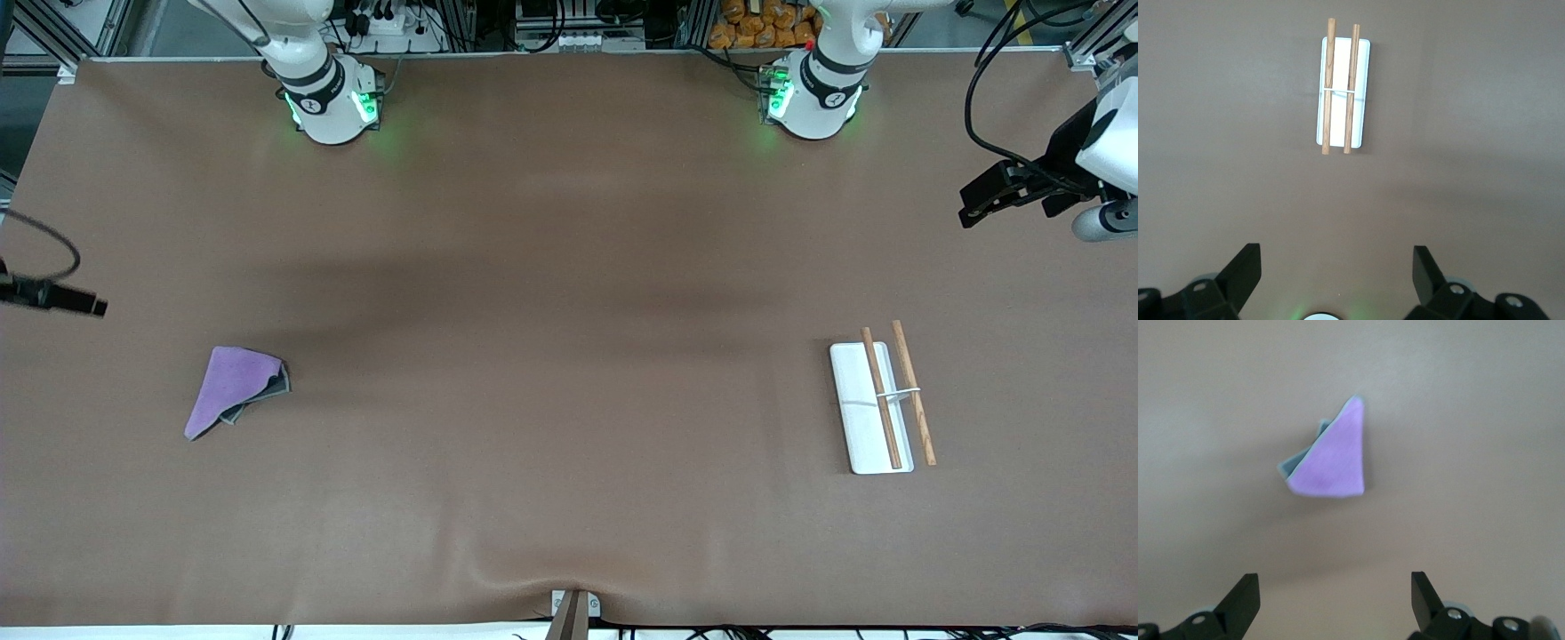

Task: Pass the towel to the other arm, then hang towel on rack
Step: 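Reach the right gripper down to the lavender towel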

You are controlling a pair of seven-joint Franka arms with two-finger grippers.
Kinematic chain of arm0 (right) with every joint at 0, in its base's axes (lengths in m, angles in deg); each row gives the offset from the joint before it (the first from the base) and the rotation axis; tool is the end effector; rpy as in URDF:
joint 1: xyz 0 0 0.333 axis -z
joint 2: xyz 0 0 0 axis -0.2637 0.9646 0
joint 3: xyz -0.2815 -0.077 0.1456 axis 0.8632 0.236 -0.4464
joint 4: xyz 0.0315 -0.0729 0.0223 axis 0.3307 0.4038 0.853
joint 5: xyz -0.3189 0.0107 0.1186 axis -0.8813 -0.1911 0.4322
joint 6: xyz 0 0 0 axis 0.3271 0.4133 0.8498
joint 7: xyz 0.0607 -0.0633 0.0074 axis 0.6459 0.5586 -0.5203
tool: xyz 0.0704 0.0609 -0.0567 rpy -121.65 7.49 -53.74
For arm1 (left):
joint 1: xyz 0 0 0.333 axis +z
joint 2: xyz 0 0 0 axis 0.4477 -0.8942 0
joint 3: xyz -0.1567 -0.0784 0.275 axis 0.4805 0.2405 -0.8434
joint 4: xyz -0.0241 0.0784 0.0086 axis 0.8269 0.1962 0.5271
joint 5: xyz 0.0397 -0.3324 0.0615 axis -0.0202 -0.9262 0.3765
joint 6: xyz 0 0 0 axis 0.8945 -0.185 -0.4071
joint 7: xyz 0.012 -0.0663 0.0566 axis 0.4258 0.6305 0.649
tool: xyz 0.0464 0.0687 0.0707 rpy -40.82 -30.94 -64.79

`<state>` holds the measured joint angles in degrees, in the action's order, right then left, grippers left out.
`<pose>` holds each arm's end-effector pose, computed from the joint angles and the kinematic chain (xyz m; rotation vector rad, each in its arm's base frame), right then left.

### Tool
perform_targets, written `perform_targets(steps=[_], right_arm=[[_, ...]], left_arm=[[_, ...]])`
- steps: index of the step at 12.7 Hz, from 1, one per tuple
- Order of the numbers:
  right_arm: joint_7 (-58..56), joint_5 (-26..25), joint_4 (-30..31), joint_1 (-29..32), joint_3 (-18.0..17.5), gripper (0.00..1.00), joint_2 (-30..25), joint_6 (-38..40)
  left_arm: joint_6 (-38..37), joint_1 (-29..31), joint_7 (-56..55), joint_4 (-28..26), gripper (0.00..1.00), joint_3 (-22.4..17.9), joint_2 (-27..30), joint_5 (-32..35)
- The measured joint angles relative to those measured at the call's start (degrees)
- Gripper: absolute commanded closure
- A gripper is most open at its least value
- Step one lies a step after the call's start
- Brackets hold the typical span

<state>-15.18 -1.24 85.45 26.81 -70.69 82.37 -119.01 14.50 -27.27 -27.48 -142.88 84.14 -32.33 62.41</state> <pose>0.5798 -0.1348 0.5099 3.1122 -0.3370 -0.2252 0.4871 -0.0482 0.6523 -3.1020 -0.1747 0.0450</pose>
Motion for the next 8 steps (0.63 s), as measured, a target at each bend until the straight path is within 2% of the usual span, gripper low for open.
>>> perform_targets(steps=[4,8], right_arm=[[0.0,0.1,0.1,0.5,-0.3,0.0,9.7,-8.4],[-0.1,0.3,0.1,0.1,-0.8,0.0,13.8,-11.3]], left_arm=[[0.0,0.0,0.0,-0.2,0.0,0.0,-0.1,0.0],[0.0,0.0,0.0,-0.2,0.0,0.0,-0.2,0.0]])
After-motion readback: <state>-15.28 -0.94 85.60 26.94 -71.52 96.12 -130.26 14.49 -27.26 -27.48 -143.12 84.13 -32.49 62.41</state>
